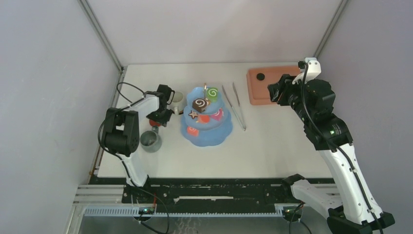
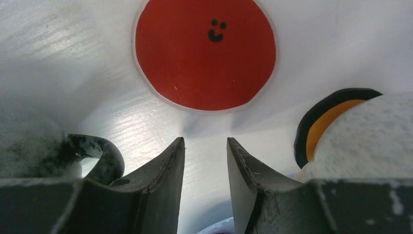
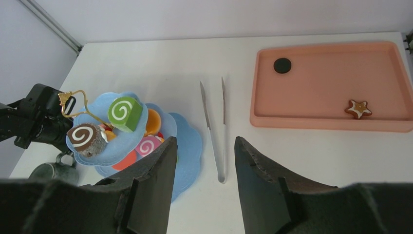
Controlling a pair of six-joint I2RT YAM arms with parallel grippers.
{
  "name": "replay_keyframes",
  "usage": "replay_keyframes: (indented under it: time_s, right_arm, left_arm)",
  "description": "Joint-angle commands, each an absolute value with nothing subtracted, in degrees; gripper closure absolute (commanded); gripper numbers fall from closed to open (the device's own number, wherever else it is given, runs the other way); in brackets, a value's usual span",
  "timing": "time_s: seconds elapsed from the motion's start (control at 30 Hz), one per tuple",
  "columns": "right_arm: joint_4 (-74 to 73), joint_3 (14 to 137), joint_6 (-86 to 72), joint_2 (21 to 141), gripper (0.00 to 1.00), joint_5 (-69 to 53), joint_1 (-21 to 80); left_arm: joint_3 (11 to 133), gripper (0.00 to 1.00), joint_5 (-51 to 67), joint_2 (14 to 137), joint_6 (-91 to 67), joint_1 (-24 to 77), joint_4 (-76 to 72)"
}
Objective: Serve the afternoon tea
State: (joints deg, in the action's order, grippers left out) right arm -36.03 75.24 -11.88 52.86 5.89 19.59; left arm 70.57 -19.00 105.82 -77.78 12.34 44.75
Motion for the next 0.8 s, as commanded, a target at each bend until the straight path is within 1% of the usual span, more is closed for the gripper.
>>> replay_keyframes:
  time_s: [0.0,0.37,0.5,0.67,0.77]
  right_arm:
    - [-33.66,75.32,-11.96,52.42,0.45,5.92,19.92]
    - [-34.57,76.53,-11.70,52.82,0.45,6.30,20.30]
    - [-34.93,76.76,-11.60,52.68,0.45,6.46,20.39]
    - [-35.22,76.75,-11.43,52.90,0.45,6.55,20.54]
    - [-35.16,76.73,-11.43,53.16,0.45,6.55,20.80]
  left_arm:
    - [68.92,0.57,-17.67,106.14,-80.22,10.66,45.16]
    - [70.98,0.57,-14.81,109.52,-80.76,7.94,42.31]
    - [70.81,0.58,-13.97,111.01,-83.88,7.23,40.66]
    - [67.30,0.60,-12.26,110.07,-88.15,6.01,35.90]
    - [67.57,0.61,-13.01,110.27,-90.66,5.93,35.49]
